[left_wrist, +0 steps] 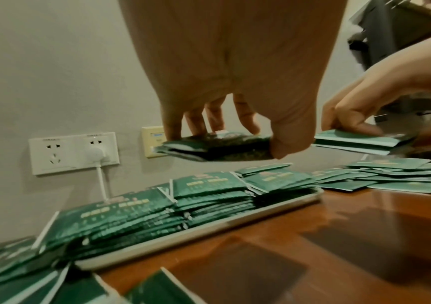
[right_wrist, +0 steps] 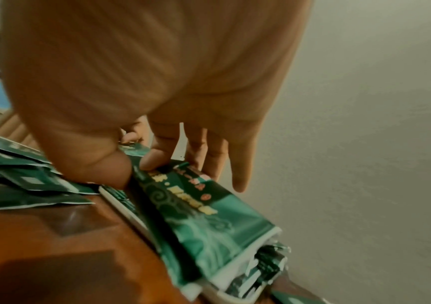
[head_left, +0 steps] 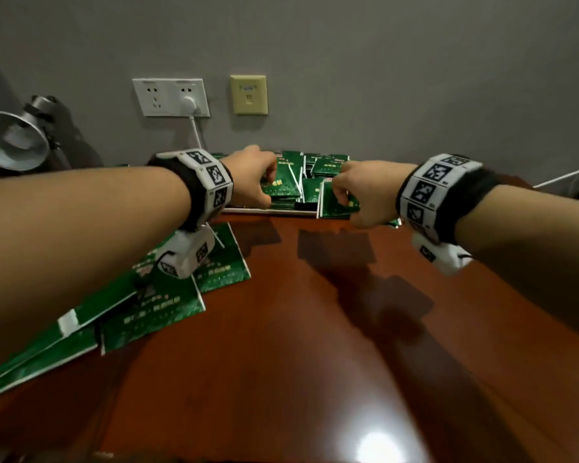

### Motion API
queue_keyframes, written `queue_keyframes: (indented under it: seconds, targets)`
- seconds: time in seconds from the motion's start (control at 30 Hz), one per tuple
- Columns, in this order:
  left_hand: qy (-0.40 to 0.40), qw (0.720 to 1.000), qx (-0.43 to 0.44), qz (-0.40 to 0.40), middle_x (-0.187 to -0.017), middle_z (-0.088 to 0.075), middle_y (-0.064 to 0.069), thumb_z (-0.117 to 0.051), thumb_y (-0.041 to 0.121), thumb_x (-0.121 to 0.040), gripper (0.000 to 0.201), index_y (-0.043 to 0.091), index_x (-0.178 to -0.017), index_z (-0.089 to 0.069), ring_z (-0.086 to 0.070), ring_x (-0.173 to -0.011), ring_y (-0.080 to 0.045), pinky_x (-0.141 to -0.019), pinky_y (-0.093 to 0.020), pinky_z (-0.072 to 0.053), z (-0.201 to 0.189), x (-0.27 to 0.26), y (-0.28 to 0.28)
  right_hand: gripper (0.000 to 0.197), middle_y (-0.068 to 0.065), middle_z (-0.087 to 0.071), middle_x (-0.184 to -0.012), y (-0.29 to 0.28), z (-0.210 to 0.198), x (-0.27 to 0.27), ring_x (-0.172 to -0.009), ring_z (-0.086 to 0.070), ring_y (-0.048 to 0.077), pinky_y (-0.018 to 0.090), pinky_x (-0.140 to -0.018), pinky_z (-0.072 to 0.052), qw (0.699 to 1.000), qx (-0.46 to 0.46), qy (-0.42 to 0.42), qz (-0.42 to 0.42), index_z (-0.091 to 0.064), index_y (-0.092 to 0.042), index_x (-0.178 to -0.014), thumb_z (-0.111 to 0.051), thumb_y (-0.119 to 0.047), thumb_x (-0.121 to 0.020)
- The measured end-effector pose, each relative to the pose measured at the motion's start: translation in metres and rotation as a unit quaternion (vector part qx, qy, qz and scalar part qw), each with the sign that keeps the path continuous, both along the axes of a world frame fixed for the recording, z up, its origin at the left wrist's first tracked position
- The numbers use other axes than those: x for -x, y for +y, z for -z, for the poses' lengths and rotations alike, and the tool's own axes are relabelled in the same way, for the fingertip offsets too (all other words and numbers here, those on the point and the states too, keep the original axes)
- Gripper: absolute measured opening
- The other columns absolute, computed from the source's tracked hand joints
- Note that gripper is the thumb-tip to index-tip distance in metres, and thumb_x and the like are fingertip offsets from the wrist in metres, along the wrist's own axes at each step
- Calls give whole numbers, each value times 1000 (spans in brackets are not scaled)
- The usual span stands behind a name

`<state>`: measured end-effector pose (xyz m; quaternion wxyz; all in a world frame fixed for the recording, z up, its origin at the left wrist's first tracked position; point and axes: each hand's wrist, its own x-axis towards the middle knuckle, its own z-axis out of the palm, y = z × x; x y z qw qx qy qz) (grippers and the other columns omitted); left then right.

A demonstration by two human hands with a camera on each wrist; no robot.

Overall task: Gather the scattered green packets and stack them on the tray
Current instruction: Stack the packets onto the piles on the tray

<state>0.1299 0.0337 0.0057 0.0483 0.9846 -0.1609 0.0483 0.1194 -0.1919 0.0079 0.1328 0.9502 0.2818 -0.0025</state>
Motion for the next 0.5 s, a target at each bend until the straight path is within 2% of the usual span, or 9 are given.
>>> queue_keyframes:
  seconds: [0.1,0.23,0.3,0.4,0.5]
  targets:
    - [-3,1000,-1,-7,-105,-44,-6,-77,20,-74,36,19,-98,-50,-51,-93,-28,-82,-38,-47,-6,-52,5,27,0,-47,-100,12,-2,-45,-73,-50,21,31,-61,-44,1000,-8,-4,-4,-52,-24,-90,-70,-28,-70]
    - [-7,1000,1,-8,-106,-46,-7,-76,19,-75,36,19,-98,-49,-46,-91,-25,-80,-35,-43,-3,-116,0,28,-1,-46,-104,23,5,-96,-75,-52,20,30,-58,-43,1000,10,9,3,-51,-26,-91,-70,-29,-70]
    - [-11,1000,-3,-2,-108,-49,-9,-75,17,-75,35,19,-98,-49,-47,-94,-26,-81,-34,-43,3,-143,-7,30,-1,-48,-105,27,15,-115,-81,-54,22,32,-61,-47,999,27,16,3,-52,-28,-93,-70,-33,-69]
    - [-3,1000,-11,14,-114,-55,-10,-73,14,-76,33,17,-103,-54,-52,-105,-29,-86,-36,-44,15,-171,-15,32,-2,-49,-105,30,29,-132,-88,-55,22,35,-68,-51,999,39,26,-1,-52,-29,-95,-70,-37,-69]
    - [22,999,-37,22,-119,-59,-6,-68,12,-80,30,20,-108,-63,-55,-108,-27,-89,-35,-47,26,-184,-16,34,-4,-48,-106,27,32,-137,-95,-52,20,35,-71,-51,999,36,22,-1,-49,-31,-97,-69,-38,-70]
